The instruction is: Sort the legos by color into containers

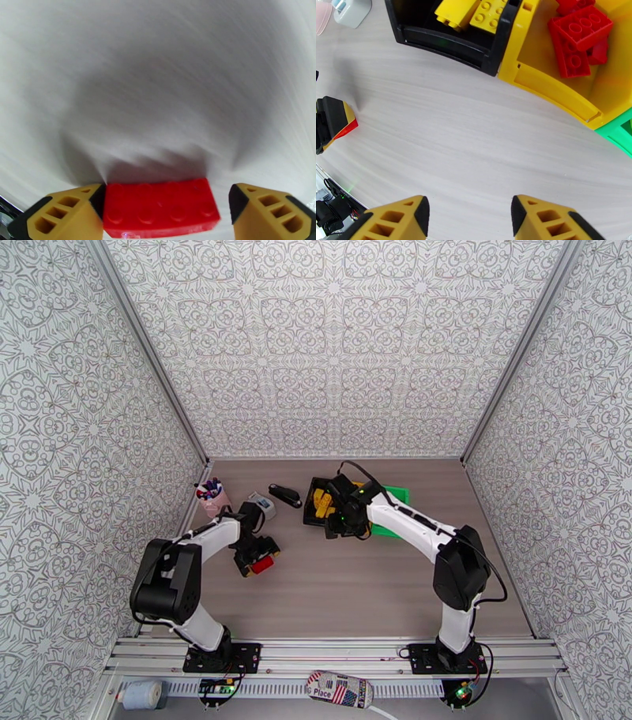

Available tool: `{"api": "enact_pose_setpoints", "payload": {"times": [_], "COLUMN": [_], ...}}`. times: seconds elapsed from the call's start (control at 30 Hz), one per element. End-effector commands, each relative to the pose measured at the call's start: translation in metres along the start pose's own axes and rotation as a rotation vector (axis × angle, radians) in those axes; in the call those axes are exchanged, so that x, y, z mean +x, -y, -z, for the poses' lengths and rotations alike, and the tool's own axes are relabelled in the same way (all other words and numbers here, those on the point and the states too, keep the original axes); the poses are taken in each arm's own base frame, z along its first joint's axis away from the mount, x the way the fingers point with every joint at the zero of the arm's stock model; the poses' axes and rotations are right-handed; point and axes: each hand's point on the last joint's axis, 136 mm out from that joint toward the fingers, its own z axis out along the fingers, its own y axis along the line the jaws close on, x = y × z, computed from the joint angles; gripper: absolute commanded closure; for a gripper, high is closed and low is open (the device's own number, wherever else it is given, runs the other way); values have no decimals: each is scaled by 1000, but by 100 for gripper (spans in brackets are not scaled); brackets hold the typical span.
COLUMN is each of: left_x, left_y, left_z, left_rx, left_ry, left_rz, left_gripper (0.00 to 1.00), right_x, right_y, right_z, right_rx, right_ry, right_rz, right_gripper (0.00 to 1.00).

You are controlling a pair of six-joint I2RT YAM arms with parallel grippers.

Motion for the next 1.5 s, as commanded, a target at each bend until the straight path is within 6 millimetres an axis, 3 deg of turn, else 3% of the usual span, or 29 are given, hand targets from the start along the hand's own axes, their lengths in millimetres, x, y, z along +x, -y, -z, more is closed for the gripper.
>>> {"api": "enact_pose_setpoints", "payload": {"times": [0.0, 0.2, 0.63, 0.93, 1.1, 1.47], "left_x": [-5, -1, 7, 15, 18, 37], "left_y": [1, 2, 10, 23, 56, 185], "left_z": [1, 1, 0, 6, 26, 73], "left_rx": [-19, -52, -118, -82, 38, 431], "left_ry": [15, 9, -6, -1, 19, -5], "left_rz": [-44, -90, -211, -242, -275, -389], "left_gripper": [18, 24, 22, 33, 38, 40], "right_x": [-4, -3, 2, 6, 11, 29], "right_y": [0, 2, 5, 21, 36, 80], "right_z": [10, 7, 6, 12, 15, 41], "right_rx": [-9, -10, -14, -26, -35, -28], "right_ry": [40, 45, 53, 69, 78, 143], "right_rz": [-16, -30, -50, -115, -182, -322], "right_gripper": [41, 41, 41, 43, 45, 45]}}
